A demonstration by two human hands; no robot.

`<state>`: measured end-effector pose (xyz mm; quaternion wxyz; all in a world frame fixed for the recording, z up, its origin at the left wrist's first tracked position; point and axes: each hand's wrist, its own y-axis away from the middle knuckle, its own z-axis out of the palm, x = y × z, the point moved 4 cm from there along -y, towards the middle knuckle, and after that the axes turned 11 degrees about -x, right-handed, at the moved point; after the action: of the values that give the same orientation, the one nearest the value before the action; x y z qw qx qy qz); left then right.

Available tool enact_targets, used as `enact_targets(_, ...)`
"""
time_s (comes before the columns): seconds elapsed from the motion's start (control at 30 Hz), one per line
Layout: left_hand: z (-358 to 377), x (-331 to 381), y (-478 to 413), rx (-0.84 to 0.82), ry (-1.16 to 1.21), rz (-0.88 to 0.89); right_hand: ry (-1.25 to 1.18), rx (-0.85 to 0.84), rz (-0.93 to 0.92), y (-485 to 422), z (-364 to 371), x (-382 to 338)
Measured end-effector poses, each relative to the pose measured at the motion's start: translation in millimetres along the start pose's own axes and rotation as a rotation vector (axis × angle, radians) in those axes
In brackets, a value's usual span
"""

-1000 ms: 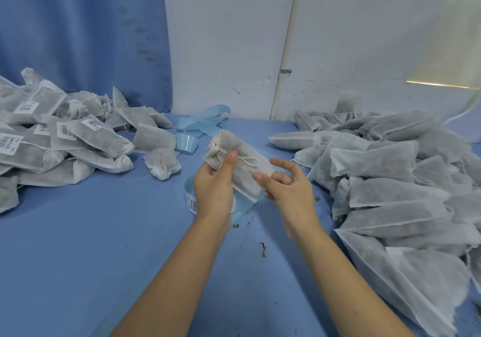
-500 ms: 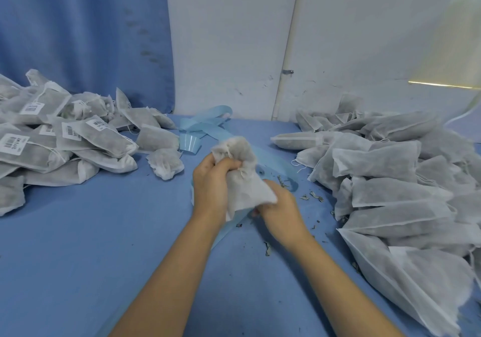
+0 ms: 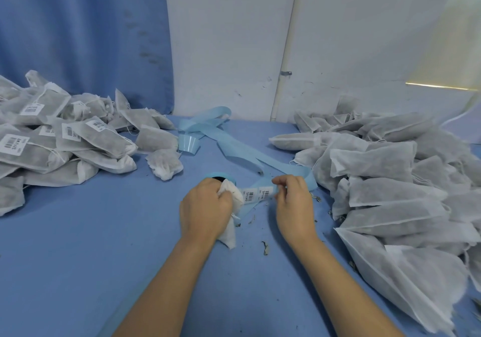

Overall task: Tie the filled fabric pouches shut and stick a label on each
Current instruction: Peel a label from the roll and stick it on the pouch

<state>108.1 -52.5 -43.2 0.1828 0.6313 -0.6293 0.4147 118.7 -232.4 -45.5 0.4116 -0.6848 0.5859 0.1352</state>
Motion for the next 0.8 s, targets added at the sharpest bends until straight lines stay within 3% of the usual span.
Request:
enact_targets(0.17,11.7,11.0,3.8,-0.037,-0.244,0.035,0.019,0.040,0.050,-1.0,-4.1,9.4)
enact_targets(0.4,21.0,10.7,3.8,-0.139,-0.253,0.100,0.048,0.039,-0.001,0.0,-1.0,4.8)
enact_targets(0.53,29.9,11.1,4.4,-0.249,-0.102,0.210,0.041,0.046,-0.050,1.9,-2.1,1.3)
enact_targets(0.63,30.9,7.2,3.6,-0.279,0.126,0.184,0.029,0.061,-0.050,2.5,-3.1,0.4)
enact_targets(0.8,27.9,9.1,5.1,-0.340,0.519,0.098,-0.231,0.158,-0.053,5.3,-9.6,-8.6)
